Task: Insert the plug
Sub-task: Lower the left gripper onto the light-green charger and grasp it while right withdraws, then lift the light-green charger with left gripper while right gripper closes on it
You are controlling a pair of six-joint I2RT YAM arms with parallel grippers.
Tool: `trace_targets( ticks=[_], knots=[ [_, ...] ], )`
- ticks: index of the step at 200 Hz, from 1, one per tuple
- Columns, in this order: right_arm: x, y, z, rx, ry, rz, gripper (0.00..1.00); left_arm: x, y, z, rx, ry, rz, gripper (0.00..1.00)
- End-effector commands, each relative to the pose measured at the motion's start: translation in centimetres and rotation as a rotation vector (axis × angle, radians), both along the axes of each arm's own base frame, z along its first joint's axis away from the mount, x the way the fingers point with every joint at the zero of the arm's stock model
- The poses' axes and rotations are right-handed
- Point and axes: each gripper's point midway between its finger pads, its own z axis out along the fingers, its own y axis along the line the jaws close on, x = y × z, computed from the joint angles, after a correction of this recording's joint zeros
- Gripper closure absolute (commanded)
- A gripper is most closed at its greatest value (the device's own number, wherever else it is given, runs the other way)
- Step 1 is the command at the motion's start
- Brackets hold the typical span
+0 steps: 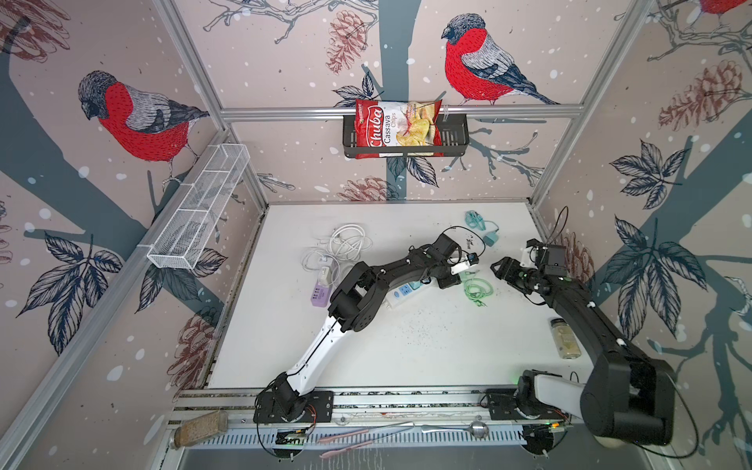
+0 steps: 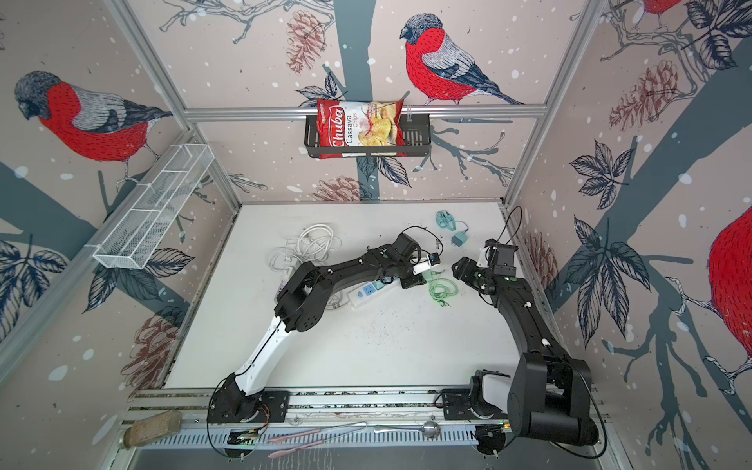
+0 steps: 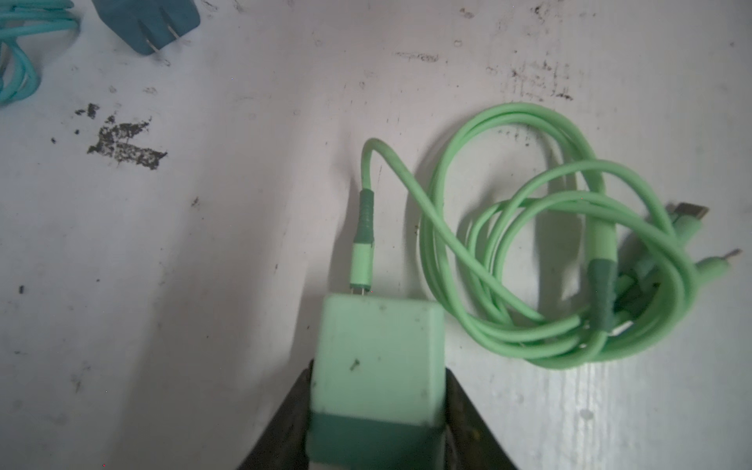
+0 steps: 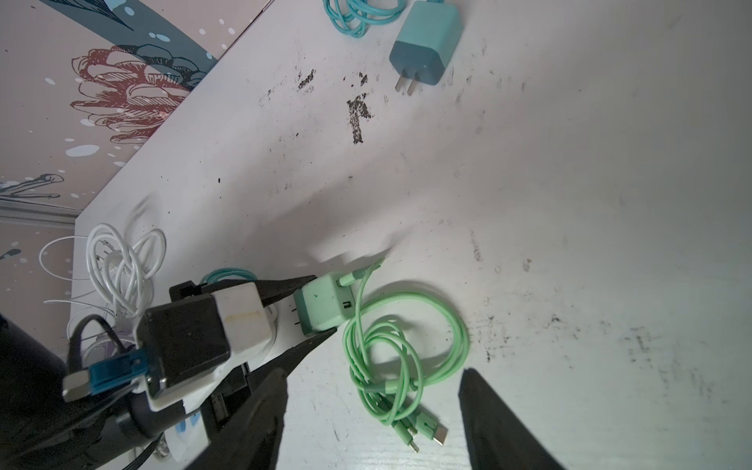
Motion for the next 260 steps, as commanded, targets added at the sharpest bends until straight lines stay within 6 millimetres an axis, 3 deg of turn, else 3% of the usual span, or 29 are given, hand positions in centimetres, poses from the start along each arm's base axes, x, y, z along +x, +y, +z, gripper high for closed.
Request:
trace_targets(
  ticks=[1,36,88,122,145,260],
  knots=[
    [0.5,-0.3,0.7,0.000,-0.027,-0.009,0.31,-0.7,0.6,-1.3,0.038,0.037,-0.010,0.73],
    [1.4,-0.9,1.7,0.050,-0.074,-0.038,0.30,0.1,0.1,0.8,-0.024,0.030,0.034,0.88],
    [2.6,0.7,5.2,0.165,-0.213,0.042,0.30,-1.2,-0.8,8.7,-0.307,-0.045,-0.013,0.95],
    [2.2,2.7,7.7,0.248,-0.295,0.142,0.30,-2.9,-0.1,14.1,-0.464,-0.102,-0.057,0.96],
    [1.9,3.7,8.7,0.290,-0.293,0.195,0.29,-4.0,0.5,16.5,-0.541,-0.122,-0.083,0.96],
    [-0.4,9.9,7.7,0.323,-0.161,0.437,0.34,-4.1,2.1,17.9,-0.591,-0.218,-0.072,1.00]
  ],
)
